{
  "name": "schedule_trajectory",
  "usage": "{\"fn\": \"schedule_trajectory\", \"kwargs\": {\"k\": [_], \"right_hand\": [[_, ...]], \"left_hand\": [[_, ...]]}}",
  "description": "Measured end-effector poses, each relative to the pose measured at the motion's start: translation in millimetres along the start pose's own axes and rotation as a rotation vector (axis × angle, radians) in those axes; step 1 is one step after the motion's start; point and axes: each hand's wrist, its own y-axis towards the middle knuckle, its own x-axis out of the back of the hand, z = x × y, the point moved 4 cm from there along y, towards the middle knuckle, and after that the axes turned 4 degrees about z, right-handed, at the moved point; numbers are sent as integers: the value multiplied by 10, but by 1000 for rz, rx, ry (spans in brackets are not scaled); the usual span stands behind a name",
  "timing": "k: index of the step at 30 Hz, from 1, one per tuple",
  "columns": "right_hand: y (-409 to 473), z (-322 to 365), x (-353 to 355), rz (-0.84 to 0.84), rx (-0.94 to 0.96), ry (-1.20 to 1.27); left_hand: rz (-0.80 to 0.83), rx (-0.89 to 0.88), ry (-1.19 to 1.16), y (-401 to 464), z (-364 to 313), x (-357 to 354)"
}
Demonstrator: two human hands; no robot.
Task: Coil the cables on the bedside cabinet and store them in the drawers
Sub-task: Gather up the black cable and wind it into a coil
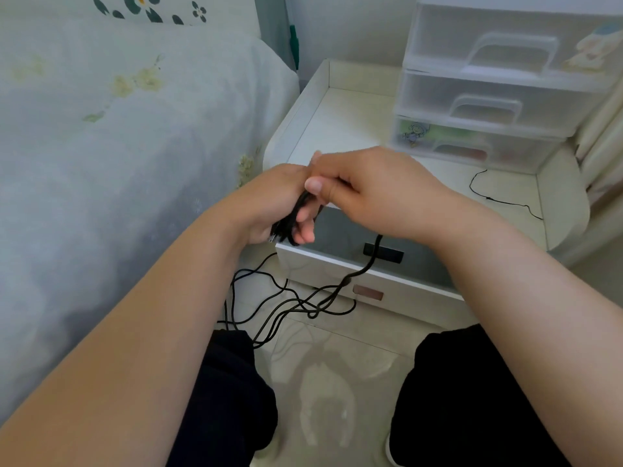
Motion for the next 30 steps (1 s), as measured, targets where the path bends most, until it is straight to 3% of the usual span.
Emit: {"fn": "schedule_trajectory", "kwargs": {"k": [7,13,16,19,21,25,30], "right_hand": [[130,-229,102,-113,-95,283],[164,-360,57,-180,-237,618],[173,-437,-62,-110,-333,851],[169,-421,-257,77,-384,1142],[171,-412,-311,66,-386,1195],[149,-450,-261,2,-379,1103],[125,-507,-215,-60,-374,925]], "left_hand": [[290,92,-360,-62,-61,-82],[564,34,-750,-108,-118,-131],[664,0,-837,-144,-167,-121],[633,-9,-842,-153,-167,-87],[553,-24,-841,-144,-151,-60],[397,-29,-817,-135,-130,-26],[379,-58,-763,-155,-124,-56]]}}
